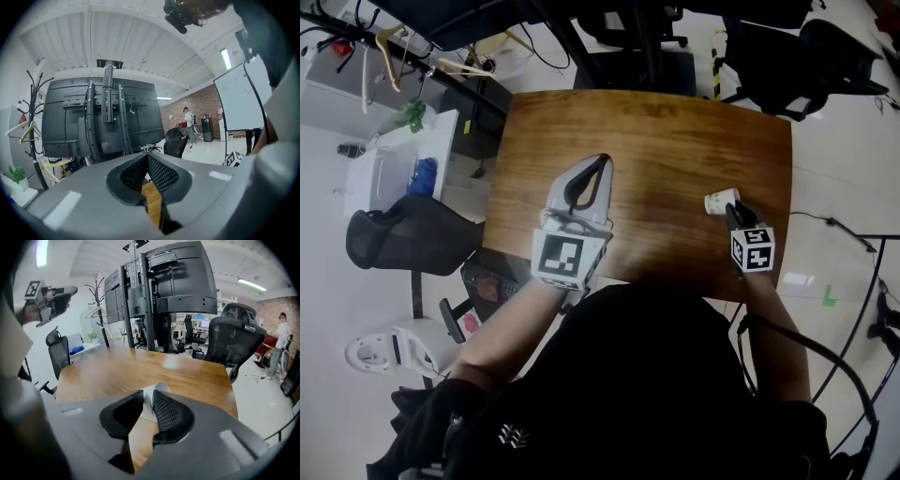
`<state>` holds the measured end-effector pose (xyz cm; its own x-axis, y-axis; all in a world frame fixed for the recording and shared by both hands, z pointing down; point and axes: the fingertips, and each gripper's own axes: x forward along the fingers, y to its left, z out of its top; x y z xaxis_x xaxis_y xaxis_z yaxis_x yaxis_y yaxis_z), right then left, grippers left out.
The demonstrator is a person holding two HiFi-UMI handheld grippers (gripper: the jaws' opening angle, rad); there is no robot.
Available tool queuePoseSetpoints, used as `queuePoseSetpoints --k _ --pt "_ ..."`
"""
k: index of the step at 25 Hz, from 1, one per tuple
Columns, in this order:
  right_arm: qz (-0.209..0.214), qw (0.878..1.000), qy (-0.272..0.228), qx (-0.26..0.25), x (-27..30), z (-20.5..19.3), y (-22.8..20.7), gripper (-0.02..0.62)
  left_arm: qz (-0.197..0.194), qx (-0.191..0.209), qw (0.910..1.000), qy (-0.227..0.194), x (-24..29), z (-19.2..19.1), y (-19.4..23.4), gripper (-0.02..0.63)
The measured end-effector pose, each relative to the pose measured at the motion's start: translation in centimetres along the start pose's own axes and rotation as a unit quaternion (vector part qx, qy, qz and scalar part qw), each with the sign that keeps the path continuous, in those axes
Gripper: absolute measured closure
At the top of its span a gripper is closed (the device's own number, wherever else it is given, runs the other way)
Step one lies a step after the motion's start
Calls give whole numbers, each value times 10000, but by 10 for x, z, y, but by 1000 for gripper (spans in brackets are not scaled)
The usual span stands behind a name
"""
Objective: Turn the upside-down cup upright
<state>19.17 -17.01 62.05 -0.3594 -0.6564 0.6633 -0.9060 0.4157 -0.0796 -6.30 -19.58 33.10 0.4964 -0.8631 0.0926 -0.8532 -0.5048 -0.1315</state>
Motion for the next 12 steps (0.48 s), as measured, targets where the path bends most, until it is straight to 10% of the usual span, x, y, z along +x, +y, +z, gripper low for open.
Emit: queuePoseSetpoints --k 12 --pt "244 9895 652 -1264 -16 -5 34 581 -139 -84 9998 -140 8 1 -12 606"
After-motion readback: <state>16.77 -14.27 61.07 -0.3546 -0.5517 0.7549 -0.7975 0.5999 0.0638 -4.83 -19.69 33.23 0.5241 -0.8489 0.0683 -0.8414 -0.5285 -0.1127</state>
